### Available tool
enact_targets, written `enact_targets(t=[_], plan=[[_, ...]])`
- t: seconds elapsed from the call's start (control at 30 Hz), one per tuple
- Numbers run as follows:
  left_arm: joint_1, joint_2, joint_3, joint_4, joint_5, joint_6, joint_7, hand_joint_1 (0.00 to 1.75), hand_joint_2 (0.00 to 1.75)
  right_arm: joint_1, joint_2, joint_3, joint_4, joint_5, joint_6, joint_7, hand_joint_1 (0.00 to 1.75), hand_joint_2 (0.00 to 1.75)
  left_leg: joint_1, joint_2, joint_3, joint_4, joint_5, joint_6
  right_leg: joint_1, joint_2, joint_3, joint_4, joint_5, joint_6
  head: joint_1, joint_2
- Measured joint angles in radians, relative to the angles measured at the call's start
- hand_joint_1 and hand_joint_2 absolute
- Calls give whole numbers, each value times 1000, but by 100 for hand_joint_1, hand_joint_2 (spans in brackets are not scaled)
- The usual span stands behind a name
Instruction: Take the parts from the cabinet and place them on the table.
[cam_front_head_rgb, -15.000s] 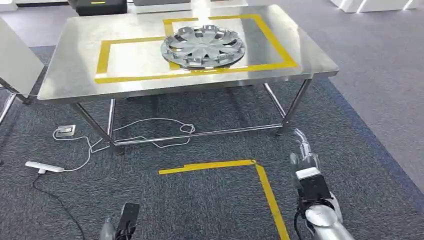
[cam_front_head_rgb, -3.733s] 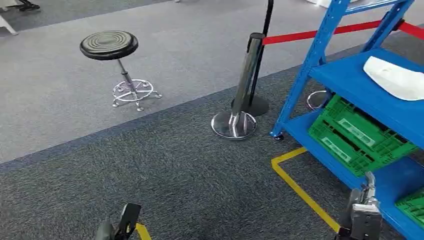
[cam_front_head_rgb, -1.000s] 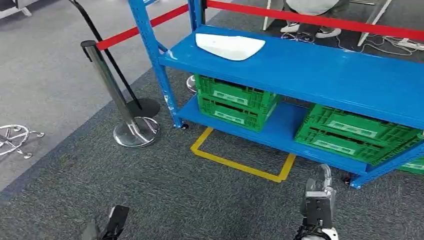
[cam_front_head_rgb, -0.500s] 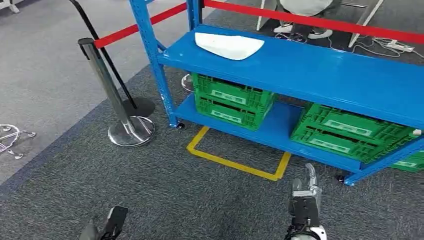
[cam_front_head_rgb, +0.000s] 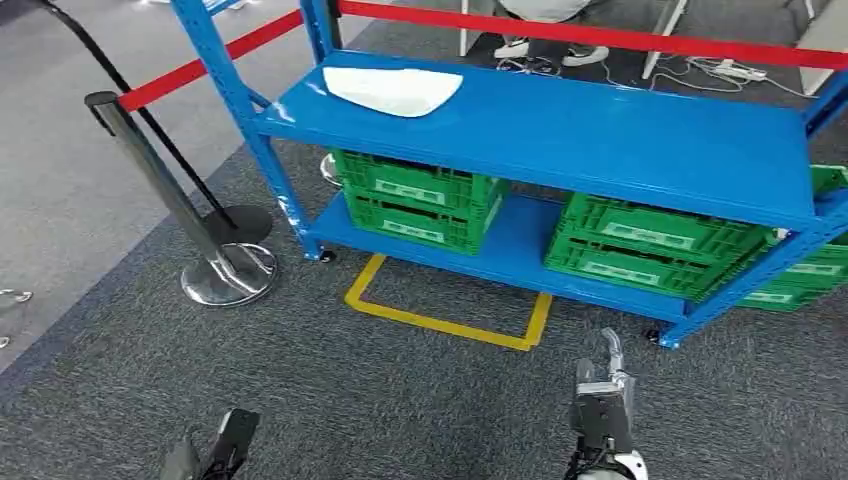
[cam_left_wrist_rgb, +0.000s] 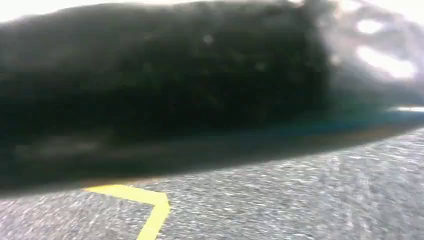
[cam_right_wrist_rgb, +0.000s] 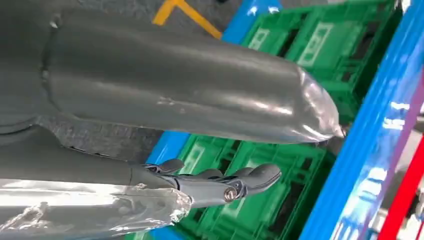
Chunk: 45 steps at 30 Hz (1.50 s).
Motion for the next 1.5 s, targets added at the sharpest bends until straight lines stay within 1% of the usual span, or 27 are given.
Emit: enact_targets(t=[0.07, 0.13, 0.2, 0.27, 0.3, 0.33, 0.43, 0.47, 0.5, 0.53, 0.6, 0.63, 0.67, 0.7, 0.77, 0.8, 0.83, 0.93, 1.0, 1.07, 1.13, 1.17, 1.23, 1.3, 1.37, 1.43, 1.5], plan=[[4, 2, 0, 0, -3, 0, 0, 0, 0, -6, 0, 7, 2, -1, 0, 0, 0, 0, 3, -31, -62, 146, -82, -3, 0, 19, -1, 0, 1, -7, -2, 0], [8, 1, 0, 0, -5, 0, 0, 0, 0, -7, 0, 11, 9, -6, -4, 0, 0, 0, 2, -38, -123, 272, -120, -3, 2, 41, -2, 0, 2, -8, -1, 0], [9, 1, 0, 0, -10, 0, 0, 0, 0, -7, -1, 14, 15, -11, -7, 0, 0, 0, 2, -39, -107, 229, -64, 1, 3, 55, 0, 1, 2, -9, -2, 0], [7, 3, 0, 0, -14, 2, 0, 0, 0, -7, -1, 19, 19, -19, -12, 0, 0, 0, 2, -45, -34, 68, 31, 11, 3, 69, 5, 1, 2, -9, -2, 0], [6, 5, -1, 0, -14, 3, 0, 0, 0, -8, 0, 21, 22, -22, -15, 0, 0, 0, 2, -60, -6, 2, 50, 18, 2, 72, 5, 1, 2, -8, -1, 0], [5, 6, 0, 0, -14, 4, 0, 0, 0, -10, -1, 22, 25, -23, -16, 0, 0, 0, 0, -62, 3, -21, 43, 21, 9, 76, 0, 6, 0, -1, 0, 0], [6, 6, 0, 0, -13, 5, -3, 0, 0, -11, -1, 27, 33, -24, -18, -1, 0, 0, -4, -60, 0, -27, 38, 27, 4, 76, -7, -1, 7, 17, -1, 0], [6, 4, -1, 0, -14, 5, -3, 0, 0, -12, -1, 28, 33, -24, -18, -1, 0, 0, 5, -56, 3, -41, 47, 36, 6, 77, -8, 3, 3, 23, 0, 0], [5, 7, -1, 0, -14, 6, -3, 0, 0, -12, -1, 28, 34, -24, -19, -2, 0, 0, 5, -52, 6, -44, 49, 39, 6, 54, -24, 22, -14, 26, 2, 0], [4, 8, -1, 0, -14, 6, -3, 0, 0, -16, -1, 28, 35, -24, -19, -2, 0, 0, 5, -50, 5, -44, 49, 46, 5, 37, -48, 79, -51, 31, 10, 0], [9, 8, -1, 0, -14, 5, -3, 0, 0, -17, -1, 29, 40, -26, -19, -2, 0, 0, 3, -42, 4, -44, 49, 47, 1, 25, -125, 246, -126, 39, 10, 0], [11, 8, -1, 0, -14, 5, -3, 0, 0, -16, -1, 30, 44, -28, -19, -1, 0, 0, 3, -38, 3, -43, 49, 47, 1, 24, -153, 302, -141, 43, 12, 0], [13, 9, -1, 0, -14, 5, -3, 0, 0, -15, -1, 31, 50, -34, -17, 0, 0, 0, 3, -36, 4, -43, 49, 47, -1, 23, -157, 310, -132, 45, 11, 0], [13, 8, -1, 0, -14, 5, -3, 0, 0, -15, -1, 31, 54, -42, -13, 1, 0, 0, 3, -34, 4, -43, 48, 46, -3, 22, -140, 275, -103, 46, 11, 0], [12, 8, -1, 0, -14, 5, -3, 0, 0, -16, -1, 32, 59, -50, -6, 2, 0, 0, 3, -33, 8, -43, 46, 42, -5, 14, -46, 98, -16, 44, 11, 0], [12, 7, -1, 0, -15, 5, -3, 0, 0, -18, -1, 33, 60, -52, -6, 2, 0, 0, 2, -32, 10, -42, 44, 37, -6, 3, -5, 18, -2, 41, 12, 0], [12, 8, -1, 0, -15, 5, -3, 0, 0, -22, -1, 35, 63, -54, -5, 2, 0, 0, -6, -33, 6, -37, 41, 30, -1, 3, 11, -4, -14, 38, 13, 0], [13, 8, -1, 0, -15, 5, -3, 0, 0, -20, -1, 35, 69, -57, -4, 2, 0, 0, -3, -30, 4, -38, 48, 16, 3, 10, 5, 3, -9, 21, 10, 0], [11, 8, -1, 0, -15, 5, -3, 0, 0, -22, -1, 37, 71, -58, -3, 2, 0, 0, 0, -35, 1, -24, 27, 5, -5, 11, 9, -5, -1, 8, 9, 0], [11, 8, -1, 0, -15, 5, -3, 0, 0, -28, -1, 37, 73, -66, 14, 5, 0, 0, 2, -37, -52, 95, -48, -2, -4, 12, 7, -5, -1, -2, 0, 0], [11, 7, -1, 0, -17, -1, 1, 0, 0, -35, -2, 37, 81, -141, 103, 28, 0, 0, 2, -37, -124, 248, -108, -5, -2, 13, 5, -5, -1, -4, 1, 0], [10, 6, -2, 0, -23, -5, 9, 0, 0, -44, -3, 35, 88, -197, 158, 45, 0, 175, 2, -37, -135, 269, -103, -4, -2, 16, 5, -5, 0, -5, 1, 0], [4, 6, -4, 0, -30, -11, 24, 0, 0, -75, -8, 34, 114, -221, 187, 66, 0, 175, 2, -38, -99, 192, -34, 0, -2, 23, 6, -4, 0, -4, 0, 0], [-9, 6, -9, 0, -34, -18, 25, 0, 0, -114, -11, 34, 143, -221, 182, 69, 0, 175, 2, -42, -13, 19, 56, 11, -2, 27, 9, -4, 2, -1, 0, 0], [-23, 5, -13, 0, -34, -29, 23, 0, 0, -143, -13, 33, 164, -221, 180, 68, 0, 175, -2, -46, 7, -35, 41, 17, 5, 28, -1, 1, 4, 9, 2, 0], [-24, 1, -18, 0, -35, -35, 21, 0, 0, -159, -13, 36, 176, -205, 171, 60, 0, 175, -5, -46, 0, -31, 42, 23, 1, 27, -3, -5, 10, 19, 1, 0], [-26, -2, -18, 0, -35, -37, 21, 0, 0, -174, -13, 41, 184, -194, 160, 58, 0, 175, 3, -42, 4, -47, 55, 39, 1, 24, -15, 3, 1, 30, 1, 0]])
